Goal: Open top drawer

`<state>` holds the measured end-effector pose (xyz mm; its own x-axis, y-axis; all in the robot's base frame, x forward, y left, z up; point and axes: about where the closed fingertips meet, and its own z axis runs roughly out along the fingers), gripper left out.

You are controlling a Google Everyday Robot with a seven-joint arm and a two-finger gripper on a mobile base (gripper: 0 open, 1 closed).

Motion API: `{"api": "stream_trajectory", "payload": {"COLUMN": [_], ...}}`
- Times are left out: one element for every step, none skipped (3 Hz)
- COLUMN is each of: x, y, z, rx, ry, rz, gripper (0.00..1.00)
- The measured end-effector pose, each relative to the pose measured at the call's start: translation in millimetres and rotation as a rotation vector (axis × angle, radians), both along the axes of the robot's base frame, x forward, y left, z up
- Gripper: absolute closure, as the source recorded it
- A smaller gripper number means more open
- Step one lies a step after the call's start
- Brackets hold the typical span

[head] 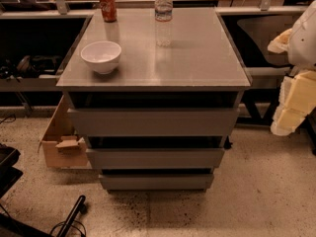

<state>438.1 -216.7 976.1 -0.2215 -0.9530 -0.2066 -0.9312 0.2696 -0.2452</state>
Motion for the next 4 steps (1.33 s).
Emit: {"api": "stream_trajectory", "payload": {"x": [2,15,30,47], "y": [-1,-5,-16,-27], "z": [-3,-20,-56,-99], "rx": [-0.007,-0.056,-0.110,-0.152], "ry": [-0.003,-0.009,0.013,0.020], "rz": [-0.005,-0.032,-0.059,-0.050], "gripper": [0.00,0.00,0.00,0.00]}}
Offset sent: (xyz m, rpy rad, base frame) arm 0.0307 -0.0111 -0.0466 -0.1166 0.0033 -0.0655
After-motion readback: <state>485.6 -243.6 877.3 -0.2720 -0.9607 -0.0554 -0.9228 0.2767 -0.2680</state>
